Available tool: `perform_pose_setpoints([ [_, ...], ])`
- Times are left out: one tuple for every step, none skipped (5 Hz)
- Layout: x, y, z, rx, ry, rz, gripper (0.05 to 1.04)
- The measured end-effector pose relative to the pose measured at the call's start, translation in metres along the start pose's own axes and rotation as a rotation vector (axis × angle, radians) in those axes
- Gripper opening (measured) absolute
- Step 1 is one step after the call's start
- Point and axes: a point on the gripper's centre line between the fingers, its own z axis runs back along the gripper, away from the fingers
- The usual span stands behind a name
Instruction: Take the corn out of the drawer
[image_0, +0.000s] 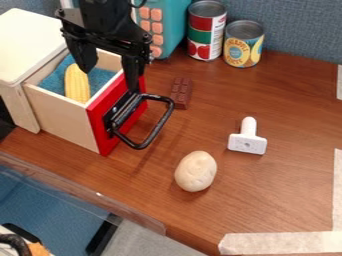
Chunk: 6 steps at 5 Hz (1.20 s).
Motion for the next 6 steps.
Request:
perform_pose_setpoints([
  [-0.002,-0.001,-0.005,-0.003,0.021,0.001,1.001],
  [-0.002,0.007,-0.012,-0.004,0.042,0.047,1.001],
  [0.005,0.021,-0.016,-0.003,0.044,0.108,1.001],
  [0.011,0.031,-0.019,0.002,0.044,0.149,1.001],
  [0.018,0.042,-0.029,-0.004,0.049,0.188,1.001],
  [0.023,0.049,-0.040,0.010,0.054,0.203,1.001],
])
